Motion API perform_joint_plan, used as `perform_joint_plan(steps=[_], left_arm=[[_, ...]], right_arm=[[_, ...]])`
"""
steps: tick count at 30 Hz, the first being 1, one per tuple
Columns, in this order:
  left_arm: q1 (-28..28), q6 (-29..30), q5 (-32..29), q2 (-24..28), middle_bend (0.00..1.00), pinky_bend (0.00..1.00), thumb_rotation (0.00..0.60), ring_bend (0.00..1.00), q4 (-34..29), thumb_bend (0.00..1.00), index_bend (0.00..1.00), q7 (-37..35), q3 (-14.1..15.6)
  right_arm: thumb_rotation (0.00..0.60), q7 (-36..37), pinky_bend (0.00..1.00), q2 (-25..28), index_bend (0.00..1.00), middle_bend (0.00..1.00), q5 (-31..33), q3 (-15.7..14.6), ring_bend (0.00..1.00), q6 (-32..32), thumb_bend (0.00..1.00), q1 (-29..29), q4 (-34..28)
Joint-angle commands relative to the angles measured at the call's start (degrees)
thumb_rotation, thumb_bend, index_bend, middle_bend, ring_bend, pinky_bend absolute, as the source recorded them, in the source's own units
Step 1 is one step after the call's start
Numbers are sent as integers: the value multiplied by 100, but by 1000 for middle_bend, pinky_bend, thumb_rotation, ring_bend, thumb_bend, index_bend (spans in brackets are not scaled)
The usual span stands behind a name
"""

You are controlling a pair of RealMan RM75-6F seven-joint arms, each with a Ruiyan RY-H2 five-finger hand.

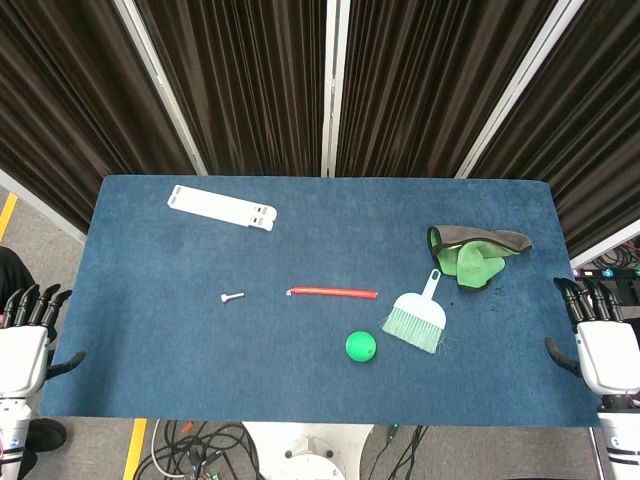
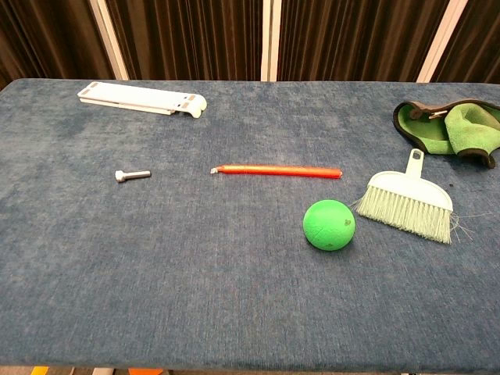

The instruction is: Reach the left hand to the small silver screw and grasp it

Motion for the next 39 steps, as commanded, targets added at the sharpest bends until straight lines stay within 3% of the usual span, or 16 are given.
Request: perform_joint_plan(steps=[1,14,19,25,30,39], left_arm=[[-4,-11,-5,8,88,5,600,0,-4,0,159,14,-3],[-46,-73,67,144,88,5,600,0,-148,0,159,90,6],[-307,-268,274,232,106,4,600,0,-193,0,175,47,-85],[-966,-924,487,476,160,56,600,35,-454,51,240,-299,-332],[-1645,-1696,316,359,183,105,600,72,-598,119,266,-233,-616],[-2746,-3105,-945,-448,205,109,600,77,-386,202,313,475,-975]], right_arm=[[600,8,0,1,40,118,-5,-5,0,18,176,-11,5],[600,106,0,-12,40,118,-78,-41,0,183,176,-108,73],[600,80,0,16,40,118,-86,-31,0,158,176,-87,81],[600,30,0,57,40,118,-123,13,0,156,176,-37,32],[600,21,0,61,40,118,-144,14,0,134,176,-14,23],[600,-21,0,84,40,118,-72,16,0,65,176,2,-3]])
